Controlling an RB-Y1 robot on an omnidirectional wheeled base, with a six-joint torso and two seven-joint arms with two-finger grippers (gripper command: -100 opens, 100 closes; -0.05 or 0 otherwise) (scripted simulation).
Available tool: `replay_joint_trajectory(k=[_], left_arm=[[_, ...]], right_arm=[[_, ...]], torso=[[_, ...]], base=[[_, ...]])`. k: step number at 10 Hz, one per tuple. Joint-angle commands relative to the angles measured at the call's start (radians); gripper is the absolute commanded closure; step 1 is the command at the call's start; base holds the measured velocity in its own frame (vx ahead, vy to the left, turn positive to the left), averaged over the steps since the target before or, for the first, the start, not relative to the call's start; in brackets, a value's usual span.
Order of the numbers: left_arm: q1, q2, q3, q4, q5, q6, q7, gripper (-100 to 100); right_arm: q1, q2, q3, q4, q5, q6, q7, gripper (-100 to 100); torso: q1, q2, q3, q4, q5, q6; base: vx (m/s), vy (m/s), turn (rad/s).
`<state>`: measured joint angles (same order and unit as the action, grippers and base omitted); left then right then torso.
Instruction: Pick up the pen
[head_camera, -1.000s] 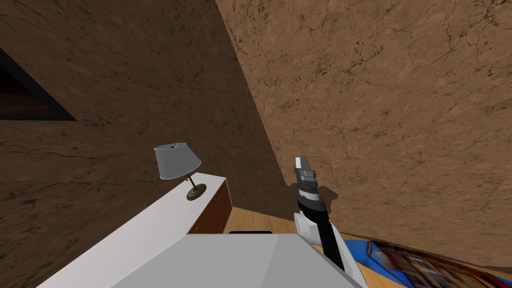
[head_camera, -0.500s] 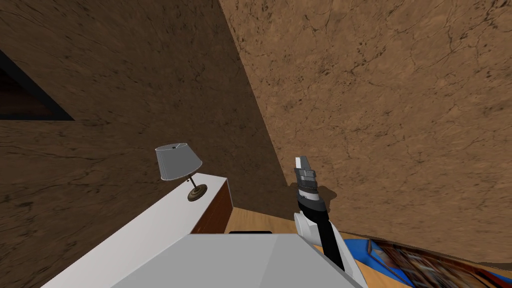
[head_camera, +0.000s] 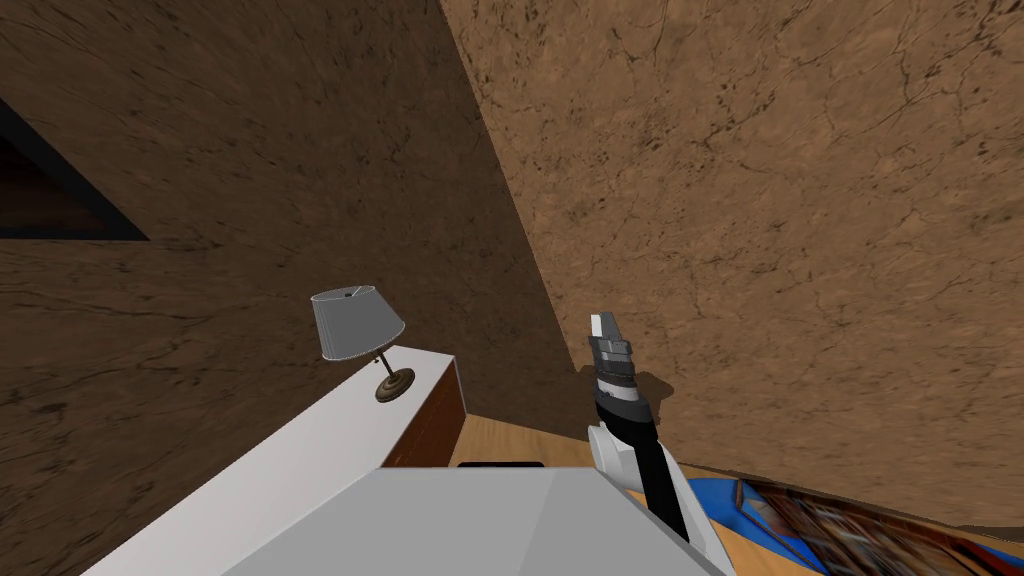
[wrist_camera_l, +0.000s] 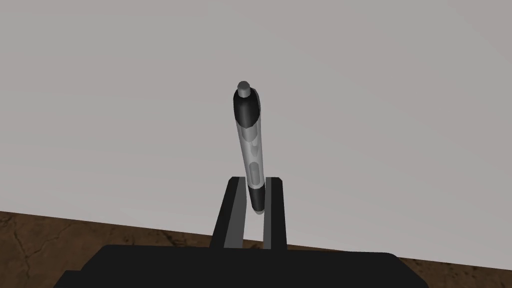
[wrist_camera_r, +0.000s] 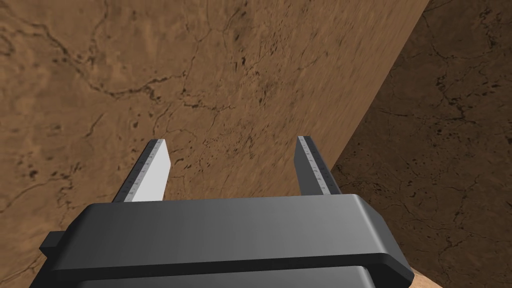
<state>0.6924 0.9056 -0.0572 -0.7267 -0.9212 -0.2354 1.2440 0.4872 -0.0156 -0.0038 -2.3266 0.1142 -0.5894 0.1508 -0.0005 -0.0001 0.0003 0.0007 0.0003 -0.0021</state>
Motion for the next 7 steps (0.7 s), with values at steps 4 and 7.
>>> replay_joint_trajectory(k=[4, 7], left_arm=[[0.027, 0.039, 0.011, -0.03, -0.036, -0.021, 0.062, 100], [0.027, 0.046, 0.012, -0.029, -0.041, -0.026, 0.069, 0]], right_arm=[[0.0, 0.0, 0.0, 0.0, 0.0, 0.0, 0.0, 0], [0.0, 0.0, 0.0, 0.0, 0.0, 0.0, 0.0, 0]], torso=[[-0.005, 0.0, 0.0, 0.0, -0.001, 0.0], [-0.003, 0.0, 0.0, 0.0, -0.001, -0.001]], base=[[-0.005, -0.046, 0.02], [-0.004, -0.029, 0.008]])
